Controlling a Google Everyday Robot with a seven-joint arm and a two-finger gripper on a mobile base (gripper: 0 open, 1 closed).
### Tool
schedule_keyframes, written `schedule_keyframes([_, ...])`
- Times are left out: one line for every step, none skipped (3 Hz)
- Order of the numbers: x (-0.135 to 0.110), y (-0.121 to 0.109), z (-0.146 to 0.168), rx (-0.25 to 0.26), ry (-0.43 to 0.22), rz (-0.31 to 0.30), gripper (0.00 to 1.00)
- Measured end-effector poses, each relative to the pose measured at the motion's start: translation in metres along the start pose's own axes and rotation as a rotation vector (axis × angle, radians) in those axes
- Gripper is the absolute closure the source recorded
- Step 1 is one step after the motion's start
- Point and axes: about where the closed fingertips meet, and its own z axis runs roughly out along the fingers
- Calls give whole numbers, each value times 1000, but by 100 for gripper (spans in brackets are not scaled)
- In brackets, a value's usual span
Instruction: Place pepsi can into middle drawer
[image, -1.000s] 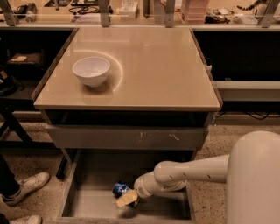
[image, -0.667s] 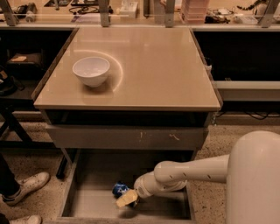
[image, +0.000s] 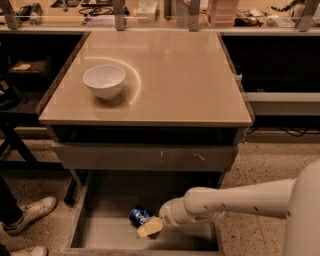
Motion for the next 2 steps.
schedule_keyframes([-1, 22, -60, 117, -68, 41, 0])
schedule_keyframes([3, 44, -107, 242, -131, 120, 0])
